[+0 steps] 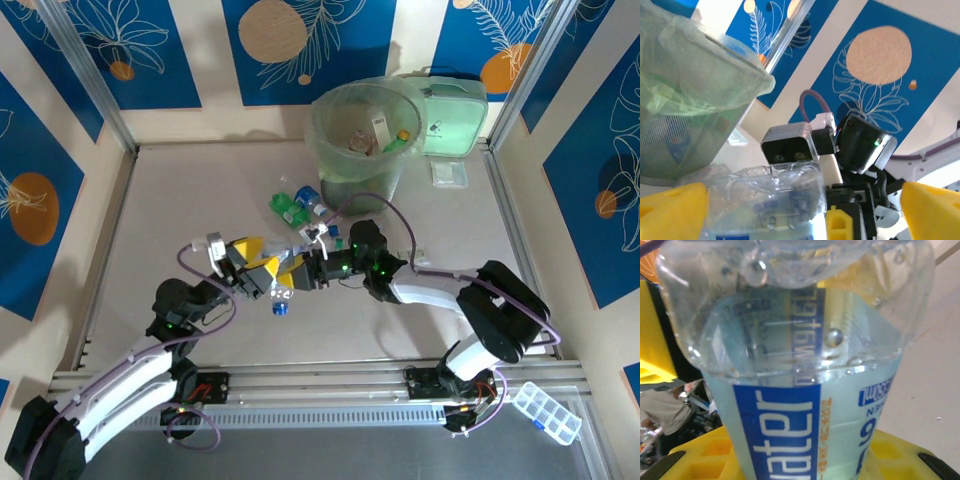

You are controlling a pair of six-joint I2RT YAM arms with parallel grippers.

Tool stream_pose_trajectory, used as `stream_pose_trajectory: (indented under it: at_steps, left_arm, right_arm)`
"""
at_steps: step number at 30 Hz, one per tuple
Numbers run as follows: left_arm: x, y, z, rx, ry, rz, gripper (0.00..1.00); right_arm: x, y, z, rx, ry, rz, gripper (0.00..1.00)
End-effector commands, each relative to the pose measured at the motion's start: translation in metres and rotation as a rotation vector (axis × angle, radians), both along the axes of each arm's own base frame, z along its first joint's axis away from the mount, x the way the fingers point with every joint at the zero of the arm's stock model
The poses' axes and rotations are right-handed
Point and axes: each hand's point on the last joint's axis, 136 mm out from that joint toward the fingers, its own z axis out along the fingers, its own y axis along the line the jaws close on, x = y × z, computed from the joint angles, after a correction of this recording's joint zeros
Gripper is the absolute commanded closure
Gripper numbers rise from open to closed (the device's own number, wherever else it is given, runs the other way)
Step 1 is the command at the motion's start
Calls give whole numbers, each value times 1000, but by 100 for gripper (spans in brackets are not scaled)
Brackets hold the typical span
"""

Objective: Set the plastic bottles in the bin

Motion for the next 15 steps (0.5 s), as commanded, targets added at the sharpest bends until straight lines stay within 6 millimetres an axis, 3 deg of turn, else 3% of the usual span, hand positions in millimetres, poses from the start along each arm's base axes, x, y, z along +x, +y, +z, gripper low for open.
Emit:
stream_pose_trajectory:
  at_steps: [1,9,15]
  left_arm:
    - [5,18,-2,16,-16,117,1]
    - [22,72,-21,39,97,433,1]
    - [34,111,-62,86,276,658,1]
  right_arm:
    - [12,-4,-4,-58,-55,-95,67]
    - [47,-28,-15,-240,-149,-361,69]
    - [72,-63,6,-379,-256,-583,69]
